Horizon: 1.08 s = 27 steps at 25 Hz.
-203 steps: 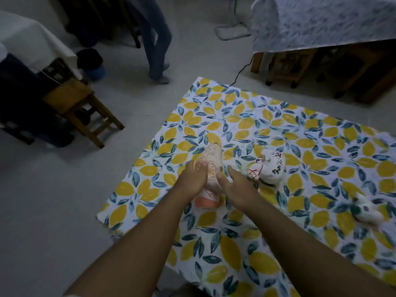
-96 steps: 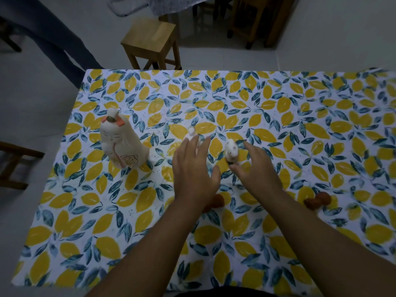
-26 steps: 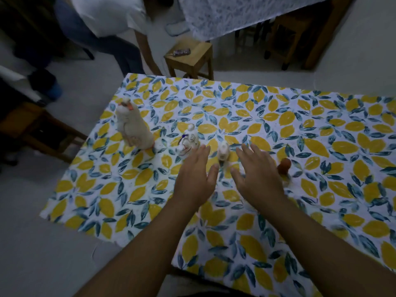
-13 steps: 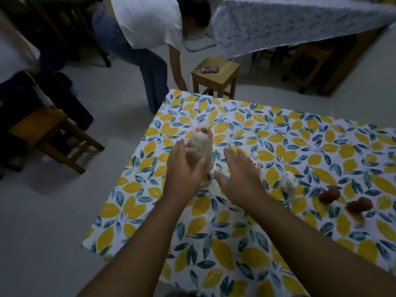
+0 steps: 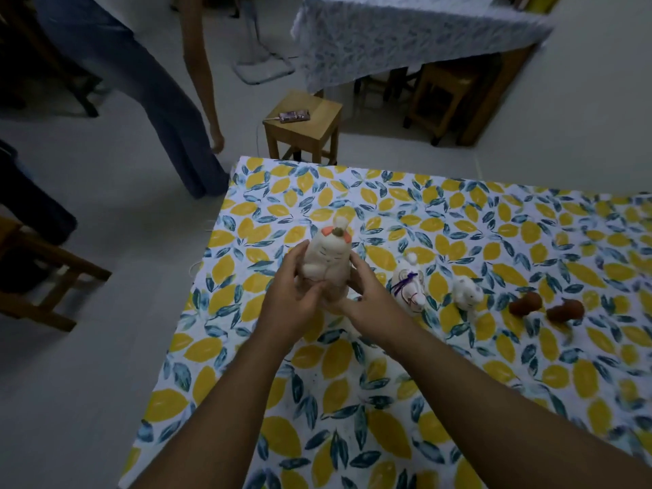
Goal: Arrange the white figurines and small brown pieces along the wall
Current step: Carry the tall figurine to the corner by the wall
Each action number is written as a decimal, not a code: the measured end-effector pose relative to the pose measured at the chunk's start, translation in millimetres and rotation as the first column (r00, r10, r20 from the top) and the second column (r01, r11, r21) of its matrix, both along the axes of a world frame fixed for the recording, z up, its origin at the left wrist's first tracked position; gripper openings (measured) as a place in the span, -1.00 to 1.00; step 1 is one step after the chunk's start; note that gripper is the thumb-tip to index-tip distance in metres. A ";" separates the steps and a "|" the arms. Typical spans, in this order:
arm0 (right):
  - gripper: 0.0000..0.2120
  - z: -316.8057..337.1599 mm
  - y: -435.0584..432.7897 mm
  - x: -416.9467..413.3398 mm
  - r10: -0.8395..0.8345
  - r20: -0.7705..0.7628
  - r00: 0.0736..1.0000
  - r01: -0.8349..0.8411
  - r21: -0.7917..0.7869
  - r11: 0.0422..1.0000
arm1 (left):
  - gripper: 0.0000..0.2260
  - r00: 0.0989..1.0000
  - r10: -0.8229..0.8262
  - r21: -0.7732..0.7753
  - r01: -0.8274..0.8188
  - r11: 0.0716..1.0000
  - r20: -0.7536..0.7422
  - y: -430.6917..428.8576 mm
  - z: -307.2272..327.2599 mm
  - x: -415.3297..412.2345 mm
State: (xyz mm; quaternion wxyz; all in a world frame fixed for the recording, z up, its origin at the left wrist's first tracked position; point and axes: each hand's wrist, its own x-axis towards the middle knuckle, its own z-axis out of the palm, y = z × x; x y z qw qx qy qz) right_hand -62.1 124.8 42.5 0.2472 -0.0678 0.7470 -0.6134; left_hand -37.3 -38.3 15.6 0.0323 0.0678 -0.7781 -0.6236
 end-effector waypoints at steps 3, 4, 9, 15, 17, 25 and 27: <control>-0.25 21.6 18.1 2.1 -0.029 -0.148 0.989 0.040 0.067 0.997 | -0.45 0.996 0.023 -0.031 -0.026 0.999 -0.085 11.8 23.1 0.1; -0.22 29.7 28.6 3.2 -0.063 -0.200 0.978 0.083 0.091 0.992 | -0.47 0.992 0.014 -0.019 -0.016 1.000 -0.122 19.8 34.4 -2.5; -0.26 68.7 106.6 3.0 -0.288 -0.313 0.905 0.275 -0.085 0.958 | -0.55 0.960 -0.129 0.066 0.150 0.987 -0.249 99.6 92.9 -30.2; -0.27 76.6 257.2 -4.3 -0.625 -0.297 0.722 0.608 -0.158 0.778 | -0.63 0.889 -0.392 0.132 0.430 0.893 -0.238 269.9 110.3 -76.5; -0.27 69.7 319.8 -14.3 -0.704 -0.296 0.646 0.694 -0.158 0.703 | -0.64 0.891 -0.413 0.097 0.435 0.895 -0.188 340.3 103.7 -98.0; -0.47 13.9 559.0 -110.0 -0.895 -0.250 0.370 0.897 -0.156 0.414 | -0.73 0.824 -0.566 0.208 0.555 0.806 -0.008 617.1 53.8 -223.4; -0.51 -3.5 598.8 -138.6 -0.923 -0.227 0.309 0.922 -0.168 0.350 | -0.74 0.805 -0.592 0.218 0.573 0.790 0.028 665.9 42.8 -254.0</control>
